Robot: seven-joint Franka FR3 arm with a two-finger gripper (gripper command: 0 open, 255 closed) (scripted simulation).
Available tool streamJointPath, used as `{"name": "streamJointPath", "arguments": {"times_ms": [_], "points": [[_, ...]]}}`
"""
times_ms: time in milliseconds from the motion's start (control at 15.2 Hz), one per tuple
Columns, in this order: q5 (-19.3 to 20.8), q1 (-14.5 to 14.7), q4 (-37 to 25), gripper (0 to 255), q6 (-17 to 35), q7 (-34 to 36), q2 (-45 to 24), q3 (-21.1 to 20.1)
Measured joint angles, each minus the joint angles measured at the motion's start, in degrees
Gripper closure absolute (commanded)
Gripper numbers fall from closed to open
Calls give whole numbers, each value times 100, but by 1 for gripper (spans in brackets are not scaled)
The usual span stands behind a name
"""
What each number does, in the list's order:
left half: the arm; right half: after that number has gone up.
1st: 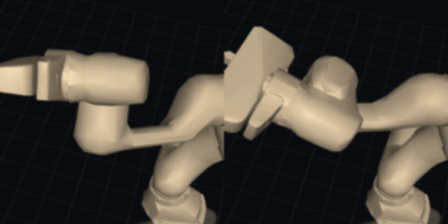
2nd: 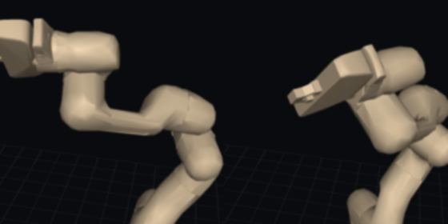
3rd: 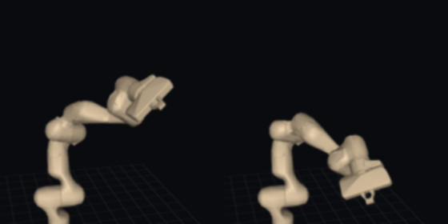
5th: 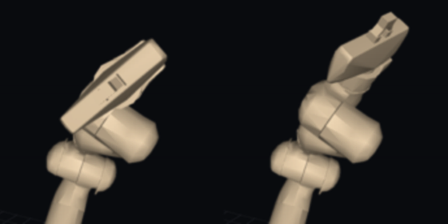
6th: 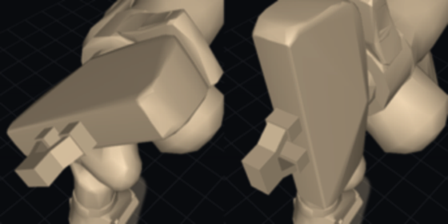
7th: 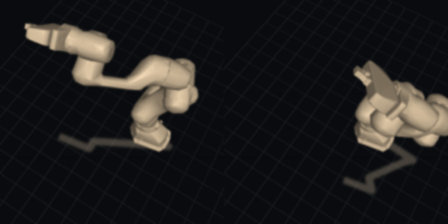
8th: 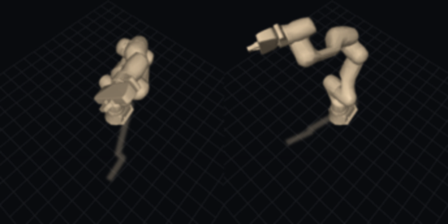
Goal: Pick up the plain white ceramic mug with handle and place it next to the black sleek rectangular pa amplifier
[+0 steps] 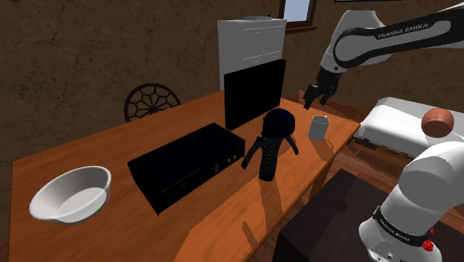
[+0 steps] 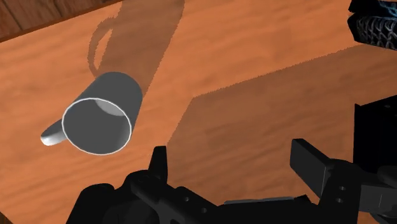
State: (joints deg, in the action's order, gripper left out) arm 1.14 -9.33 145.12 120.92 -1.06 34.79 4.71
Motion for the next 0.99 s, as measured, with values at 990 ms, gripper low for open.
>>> {"name": "streamJointPath", "arguments": {"times_ms": [990], "points": [[466, -574, 341, 0, 2168, -124, -1762, 537]]}}
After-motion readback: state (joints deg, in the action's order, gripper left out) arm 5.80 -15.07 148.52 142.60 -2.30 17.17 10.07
